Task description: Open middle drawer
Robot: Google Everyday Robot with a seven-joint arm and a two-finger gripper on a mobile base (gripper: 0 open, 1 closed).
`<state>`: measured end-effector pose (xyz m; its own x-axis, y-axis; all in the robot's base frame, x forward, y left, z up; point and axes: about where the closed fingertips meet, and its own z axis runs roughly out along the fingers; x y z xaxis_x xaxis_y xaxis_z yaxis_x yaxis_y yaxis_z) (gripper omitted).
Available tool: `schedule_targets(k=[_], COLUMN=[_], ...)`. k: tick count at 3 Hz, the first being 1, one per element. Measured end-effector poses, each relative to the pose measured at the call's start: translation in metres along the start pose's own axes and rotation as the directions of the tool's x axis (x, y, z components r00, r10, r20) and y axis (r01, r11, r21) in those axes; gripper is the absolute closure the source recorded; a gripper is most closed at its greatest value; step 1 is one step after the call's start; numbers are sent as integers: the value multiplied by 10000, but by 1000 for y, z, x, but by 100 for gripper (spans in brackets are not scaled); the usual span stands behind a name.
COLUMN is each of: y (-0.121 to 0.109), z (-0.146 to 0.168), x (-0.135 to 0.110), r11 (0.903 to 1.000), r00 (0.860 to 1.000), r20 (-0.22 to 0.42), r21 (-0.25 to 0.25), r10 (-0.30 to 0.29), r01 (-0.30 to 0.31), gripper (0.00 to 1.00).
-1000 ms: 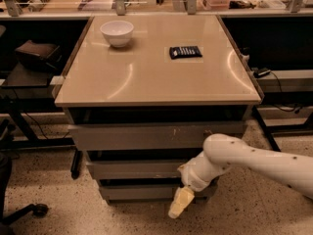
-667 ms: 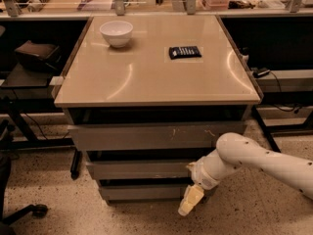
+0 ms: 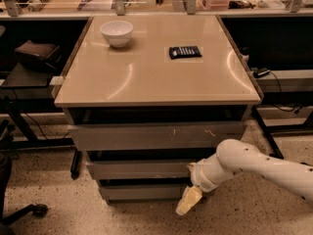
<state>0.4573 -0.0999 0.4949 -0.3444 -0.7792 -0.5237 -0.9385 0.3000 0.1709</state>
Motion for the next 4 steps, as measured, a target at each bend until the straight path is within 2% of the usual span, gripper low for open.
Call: schedule_targets(k=[1, 2, 3, 4], y=[-2, -13, -13, -42], z=[12, 16, 16, 4], x=[40, 36, 35, 28], r11=[9907, 9790, 9788, 9723], r00=[9977, 9959, 9958, 9994], r20=[-341, 30, 47, 134], r21=[1250, 1829, 1835, 2312], r10=[580, 907, 913, 320], r01=[-533, -897, -906, -342], gripper=[0, 0, 0, 0])
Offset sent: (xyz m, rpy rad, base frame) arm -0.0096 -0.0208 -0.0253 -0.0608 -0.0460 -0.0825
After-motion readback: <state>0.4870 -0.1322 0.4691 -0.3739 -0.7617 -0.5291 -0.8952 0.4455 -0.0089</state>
